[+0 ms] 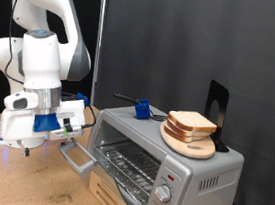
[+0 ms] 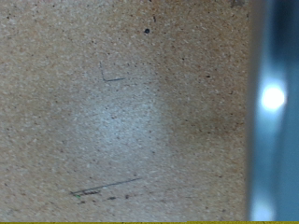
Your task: Make a piece of toast with the oven
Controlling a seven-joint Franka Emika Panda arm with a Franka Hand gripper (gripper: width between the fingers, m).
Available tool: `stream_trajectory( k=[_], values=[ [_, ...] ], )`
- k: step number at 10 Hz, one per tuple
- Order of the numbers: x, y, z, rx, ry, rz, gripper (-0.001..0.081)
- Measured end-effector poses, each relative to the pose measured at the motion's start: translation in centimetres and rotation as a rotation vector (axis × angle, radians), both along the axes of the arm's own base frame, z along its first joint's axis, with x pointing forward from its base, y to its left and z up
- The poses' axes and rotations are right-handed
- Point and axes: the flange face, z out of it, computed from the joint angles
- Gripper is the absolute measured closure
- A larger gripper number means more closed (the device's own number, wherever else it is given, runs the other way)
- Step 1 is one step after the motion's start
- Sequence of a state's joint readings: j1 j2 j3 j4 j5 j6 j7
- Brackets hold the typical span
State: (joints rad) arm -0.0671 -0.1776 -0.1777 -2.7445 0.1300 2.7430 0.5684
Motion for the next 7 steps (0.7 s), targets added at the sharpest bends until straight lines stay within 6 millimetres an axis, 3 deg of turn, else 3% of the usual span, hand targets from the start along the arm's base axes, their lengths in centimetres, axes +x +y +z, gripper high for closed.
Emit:
stream_trajectory(
  k=[3, 7],
  values=[
    [-2.0, -3.6, -0.9, -0.028, 0.028, -0.002, 0.0124],
    [-3.3, -6.0, -1.6, -0.037, 0.033, -0.017, 0.0124]
  ],
)
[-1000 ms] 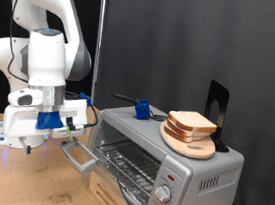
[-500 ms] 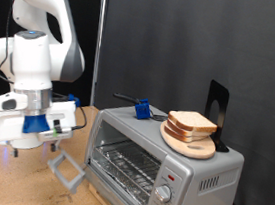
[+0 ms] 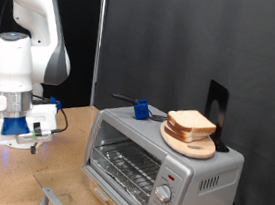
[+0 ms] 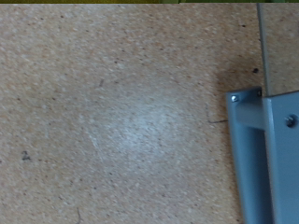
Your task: Make a piece of toast with the oven
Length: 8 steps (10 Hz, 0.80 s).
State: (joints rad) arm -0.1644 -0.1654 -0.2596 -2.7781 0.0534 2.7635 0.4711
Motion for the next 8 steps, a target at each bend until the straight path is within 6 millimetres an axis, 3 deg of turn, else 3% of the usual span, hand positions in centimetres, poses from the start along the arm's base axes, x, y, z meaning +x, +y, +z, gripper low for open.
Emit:
stream_trajectory(
  k=[6, 8],
  values=[
    [-0.1, -2.8, 0.8, 0.041, -0.002, 0.004, 0.0124],
    [-0.2, -2.5, 0.7, 0.047, 0.013, 0.012, 0.0124]
  ],
)
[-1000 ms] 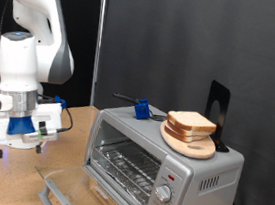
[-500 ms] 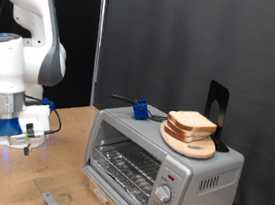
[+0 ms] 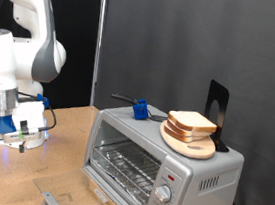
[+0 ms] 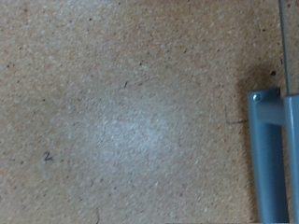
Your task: Make a piece of toast with the oven
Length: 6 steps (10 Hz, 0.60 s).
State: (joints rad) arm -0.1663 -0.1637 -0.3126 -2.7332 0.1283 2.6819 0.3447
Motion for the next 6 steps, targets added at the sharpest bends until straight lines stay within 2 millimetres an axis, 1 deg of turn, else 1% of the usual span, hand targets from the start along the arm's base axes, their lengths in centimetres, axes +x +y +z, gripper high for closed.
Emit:
stream_trajectory(
  k=[1, 2, 6],
  values=[
    [-0.1, 0.5, 0.3, 0.019, 0.018, 0.011, 0.0124],
    [0.0, 1.3, 1.2, 0.042, 0.021, 0.021, 0.0124],
    [0.6, 5.1, 6.4, 0.138, -0.015, -0.018, 0.0124]
  ],
)
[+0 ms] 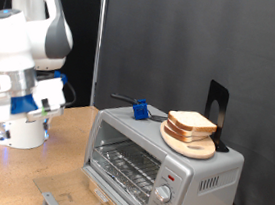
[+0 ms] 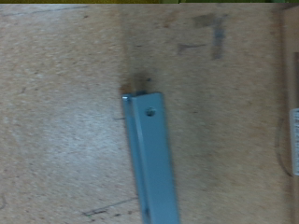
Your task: Make a piece of toast with the oven
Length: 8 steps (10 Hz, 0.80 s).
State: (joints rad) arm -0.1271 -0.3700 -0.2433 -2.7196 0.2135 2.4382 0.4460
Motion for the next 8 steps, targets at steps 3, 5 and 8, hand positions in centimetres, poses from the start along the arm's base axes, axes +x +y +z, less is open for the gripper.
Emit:
stream_trajectory(
  k=[3, 5, 8],
  values=[
    [0.3, 2.1, 4.3, 0.037, 0.003, -0.020, 0.0124],
    [0.2, 2.6, 5.0, 0.041, 0.005, -0.022, 0.0124],
    [0.2, 2.6, 5.5, 0.111, -0.023, -0.009, 0.0124]
  ],
)
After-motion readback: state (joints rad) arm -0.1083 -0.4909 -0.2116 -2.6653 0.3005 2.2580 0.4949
